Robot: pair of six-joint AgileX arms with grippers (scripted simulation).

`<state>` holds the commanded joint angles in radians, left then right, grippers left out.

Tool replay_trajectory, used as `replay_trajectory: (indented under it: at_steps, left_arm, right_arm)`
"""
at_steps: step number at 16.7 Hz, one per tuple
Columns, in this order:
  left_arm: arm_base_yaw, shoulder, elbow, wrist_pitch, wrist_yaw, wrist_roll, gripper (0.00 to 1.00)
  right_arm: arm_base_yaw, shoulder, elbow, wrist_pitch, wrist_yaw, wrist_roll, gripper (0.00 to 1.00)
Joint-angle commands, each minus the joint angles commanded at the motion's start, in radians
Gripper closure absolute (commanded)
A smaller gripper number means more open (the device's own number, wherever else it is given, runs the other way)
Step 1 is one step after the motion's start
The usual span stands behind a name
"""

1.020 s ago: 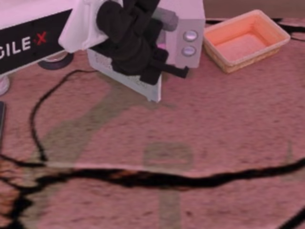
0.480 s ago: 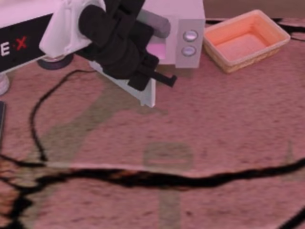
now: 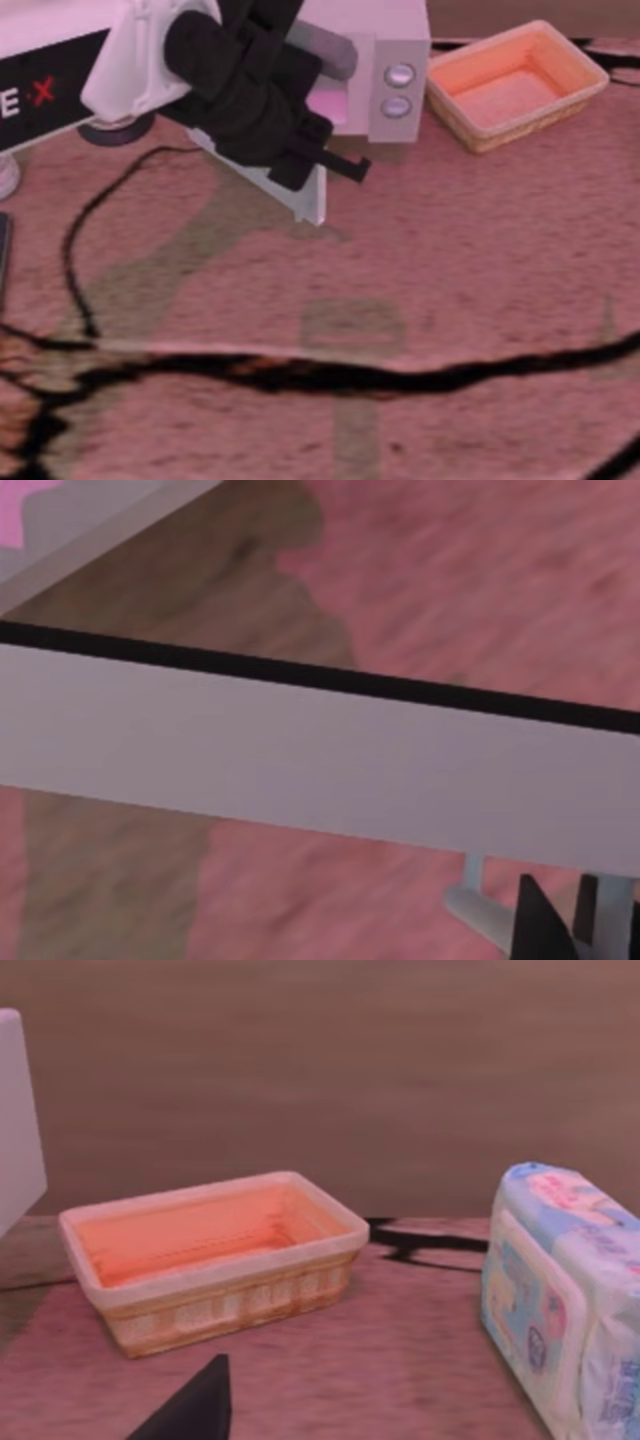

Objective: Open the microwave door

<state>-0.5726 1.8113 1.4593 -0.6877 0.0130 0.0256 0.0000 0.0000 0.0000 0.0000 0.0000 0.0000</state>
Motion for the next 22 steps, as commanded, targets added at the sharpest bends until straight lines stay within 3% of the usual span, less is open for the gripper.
replay_trajectory:
  at_steps: [16, 22]
  left_arm:
    - [0.0, 0.0, 0.0, 0.0, 0.0, 0.0, 1.0]
    - [0.022, -0.029, -0.039, 0.001, 0.04, 0.067, 1.0]
  right_arm:
    - [0.0, 0.0, 0.0, 0.0, 0.0, 0.0, 0.0]
    - [0.0, 0.0, 0.0, 0.0, 0.0, 0.0, 0.0]
